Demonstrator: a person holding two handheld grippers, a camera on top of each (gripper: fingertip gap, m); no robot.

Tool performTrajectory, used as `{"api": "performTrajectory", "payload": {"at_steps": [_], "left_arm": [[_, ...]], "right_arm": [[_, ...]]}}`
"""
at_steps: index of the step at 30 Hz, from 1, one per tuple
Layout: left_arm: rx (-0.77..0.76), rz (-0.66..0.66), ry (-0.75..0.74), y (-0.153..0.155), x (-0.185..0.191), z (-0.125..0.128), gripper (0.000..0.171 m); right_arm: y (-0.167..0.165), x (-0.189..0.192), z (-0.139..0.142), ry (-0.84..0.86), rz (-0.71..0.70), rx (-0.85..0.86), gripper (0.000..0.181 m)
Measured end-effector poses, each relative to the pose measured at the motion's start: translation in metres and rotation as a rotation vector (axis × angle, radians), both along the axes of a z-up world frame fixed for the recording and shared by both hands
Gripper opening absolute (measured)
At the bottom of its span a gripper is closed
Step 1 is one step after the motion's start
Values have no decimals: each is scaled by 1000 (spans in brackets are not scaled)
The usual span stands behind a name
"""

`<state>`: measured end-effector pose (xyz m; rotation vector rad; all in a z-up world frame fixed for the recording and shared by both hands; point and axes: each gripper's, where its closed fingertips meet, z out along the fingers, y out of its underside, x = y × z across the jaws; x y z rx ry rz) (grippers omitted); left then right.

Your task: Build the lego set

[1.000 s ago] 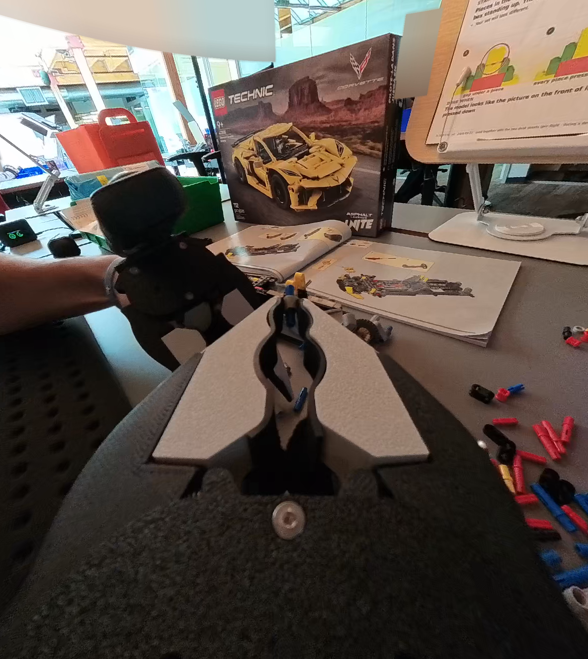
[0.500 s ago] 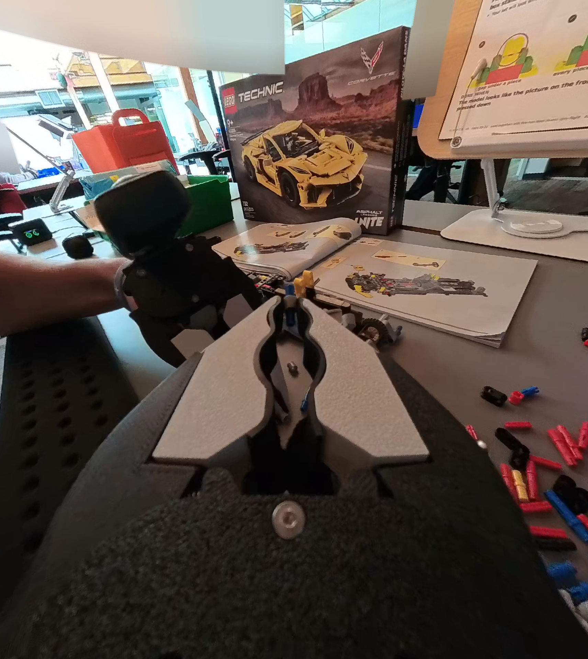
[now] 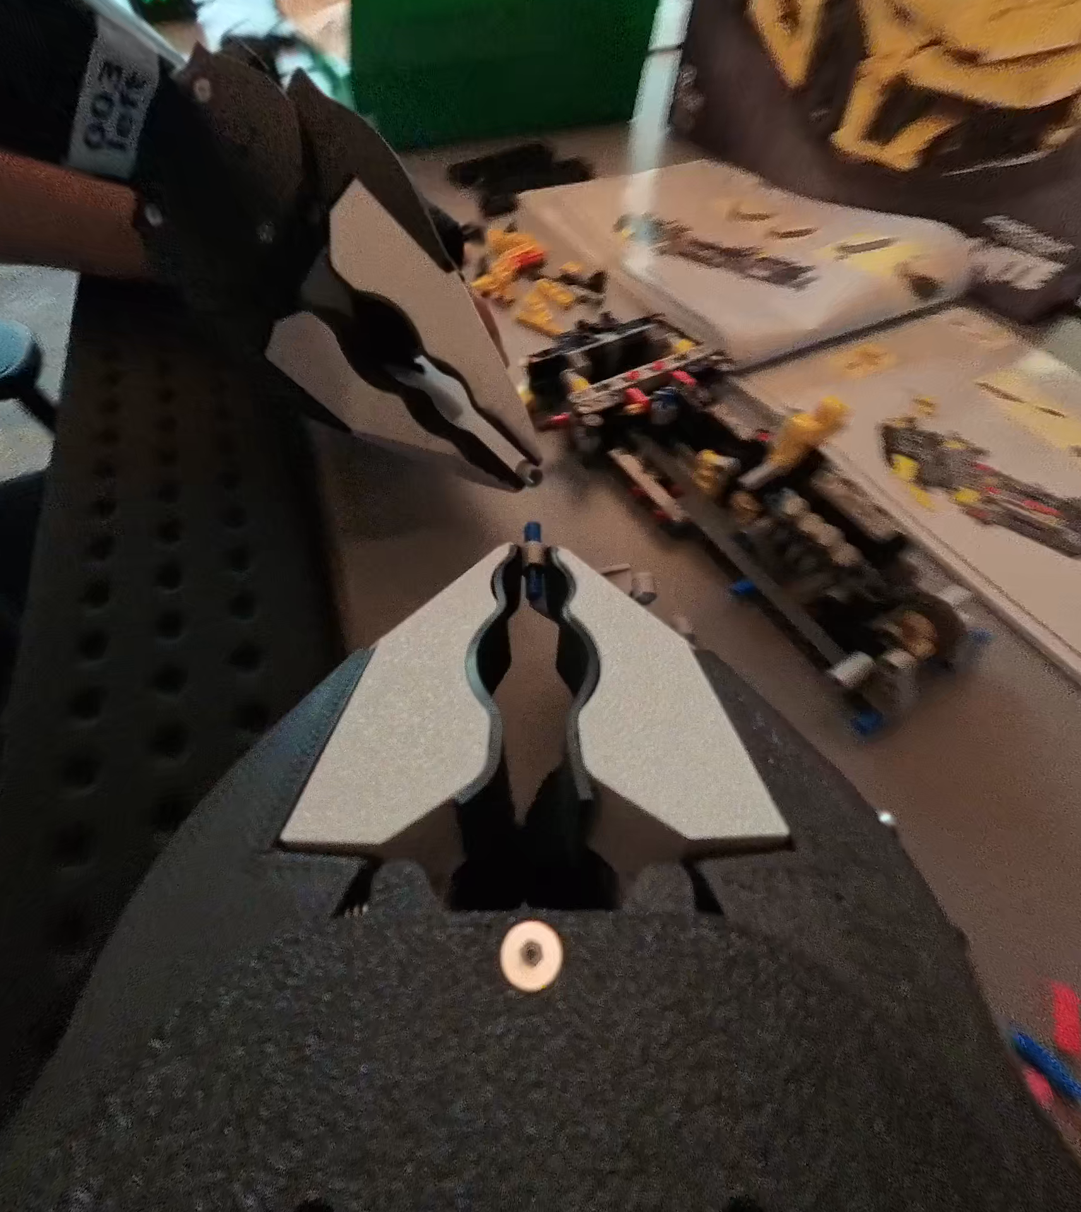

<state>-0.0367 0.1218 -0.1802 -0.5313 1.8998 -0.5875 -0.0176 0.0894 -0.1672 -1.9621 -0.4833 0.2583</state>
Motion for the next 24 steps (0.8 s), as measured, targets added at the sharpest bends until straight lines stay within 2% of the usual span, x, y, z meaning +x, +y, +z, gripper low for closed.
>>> {"api": "performTrajectory", "payload": {"at_steps": [2, 3, 7, 12, 24], "left_arm": [[181, -5, -69, 0, -12, -3, 4], [218, -10, -99, 0, -15, 0, 4], [157, -45, -88, -1, -22, 1, 4], [68, -124, 6, -11, -30, -10, 5], [85, -147, 56, -15, -30, -21, 5]], "right_arm": [[8, -18, -4, 9, 66, -22, 6], [11, -24, -9, -6, 89, -51, 6], [20, -33, -19, -117, 104, -64, 7], [17, -40, -29, -218, 127, -55, 7], [13, -47, -38, -284, 171, -62, 7]]}}
